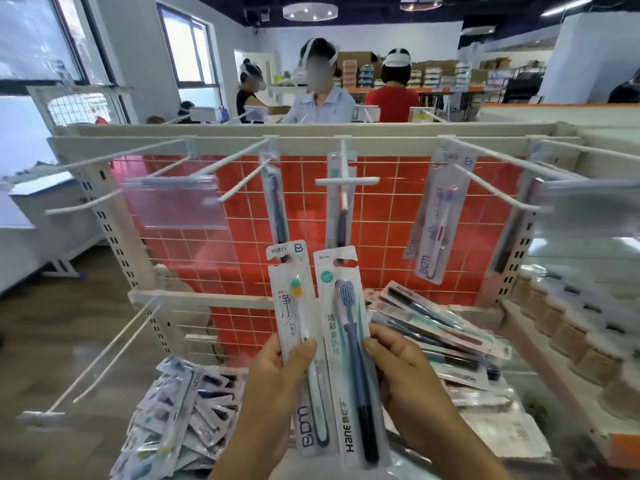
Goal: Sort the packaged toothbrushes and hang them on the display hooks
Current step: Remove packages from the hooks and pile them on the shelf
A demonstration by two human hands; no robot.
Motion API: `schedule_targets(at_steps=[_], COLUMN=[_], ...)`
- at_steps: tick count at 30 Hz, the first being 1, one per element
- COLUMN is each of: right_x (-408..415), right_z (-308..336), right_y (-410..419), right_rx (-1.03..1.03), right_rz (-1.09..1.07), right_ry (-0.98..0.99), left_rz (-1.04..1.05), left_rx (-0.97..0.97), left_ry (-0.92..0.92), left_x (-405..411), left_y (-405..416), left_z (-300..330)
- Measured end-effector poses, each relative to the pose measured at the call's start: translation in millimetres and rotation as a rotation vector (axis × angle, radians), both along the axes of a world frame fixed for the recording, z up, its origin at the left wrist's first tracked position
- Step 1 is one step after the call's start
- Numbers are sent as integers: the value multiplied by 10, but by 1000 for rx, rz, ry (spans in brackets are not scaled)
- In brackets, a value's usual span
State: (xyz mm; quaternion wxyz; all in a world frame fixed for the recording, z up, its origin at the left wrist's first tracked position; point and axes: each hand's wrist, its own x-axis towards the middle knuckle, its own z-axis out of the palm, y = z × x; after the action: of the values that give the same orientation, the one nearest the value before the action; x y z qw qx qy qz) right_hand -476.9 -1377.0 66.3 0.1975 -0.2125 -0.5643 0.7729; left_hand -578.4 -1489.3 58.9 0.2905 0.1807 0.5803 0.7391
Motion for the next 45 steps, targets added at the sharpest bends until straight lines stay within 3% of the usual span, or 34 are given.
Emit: schedule_targets(at_steps=[7, 18, 27, 45], right_x=[-594, -987, -1078, -1321], right_z=[-61, -23, 203, 243], right_y=[-514, -1018, -1200, -1027], right_rx=[295, 530, 584, 560], right_rz=[-165, -424, -551, -569], right_ry=[7, 135, 374, 225], left_rz=[25, -67, 26, 25], left_rx=[-39, 4, -31, -59], left_ry=[67, 79, 155, 202], left_x=[-549, -984, -1141, -1339], left_y=[-379, -681, -825, -774], left_z=[-8, 55, 46, 108])
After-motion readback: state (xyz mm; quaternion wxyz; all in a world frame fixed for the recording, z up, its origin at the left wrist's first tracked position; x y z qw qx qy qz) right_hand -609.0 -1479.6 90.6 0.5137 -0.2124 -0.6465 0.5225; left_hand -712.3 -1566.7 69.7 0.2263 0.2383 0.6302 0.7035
